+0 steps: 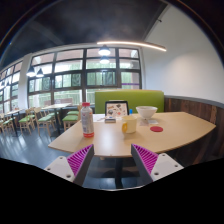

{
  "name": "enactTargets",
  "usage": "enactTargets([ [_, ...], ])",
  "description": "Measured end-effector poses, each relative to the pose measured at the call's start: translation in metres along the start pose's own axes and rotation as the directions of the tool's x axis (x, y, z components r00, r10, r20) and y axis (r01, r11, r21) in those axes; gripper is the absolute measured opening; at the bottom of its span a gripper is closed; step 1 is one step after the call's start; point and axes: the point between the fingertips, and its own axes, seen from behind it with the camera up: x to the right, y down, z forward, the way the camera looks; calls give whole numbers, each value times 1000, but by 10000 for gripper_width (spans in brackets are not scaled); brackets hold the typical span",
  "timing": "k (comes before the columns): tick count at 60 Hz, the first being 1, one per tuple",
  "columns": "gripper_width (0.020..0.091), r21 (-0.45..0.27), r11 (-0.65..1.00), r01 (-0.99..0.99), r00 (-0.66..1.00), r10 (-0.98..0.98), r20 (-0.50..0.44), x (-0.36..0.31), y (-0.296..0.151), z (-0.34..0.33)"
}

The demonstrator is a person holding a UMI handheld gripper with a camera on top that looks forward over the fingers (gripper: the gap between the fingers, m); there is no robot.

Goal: Pour water

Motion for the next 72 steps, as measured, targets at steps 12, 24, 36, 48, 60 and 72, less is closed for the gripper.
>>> enactTargets([
  [12,819,12,999,40,998,-41,38,-30,1,34],
  [24,820,61,997,44,997,-48,59,-85,-22,127],
  [36,806,156,985,73,997,-73,-7,-119,-64,223],
  [48,497,161,982,102,994,-96,-43,-131,-74,286],
  [60,427,153,988,33,999,-30,-22,-123,-73,305],
  [72,362,160,987,8,1000,-9,1,-124,-76,308],
])
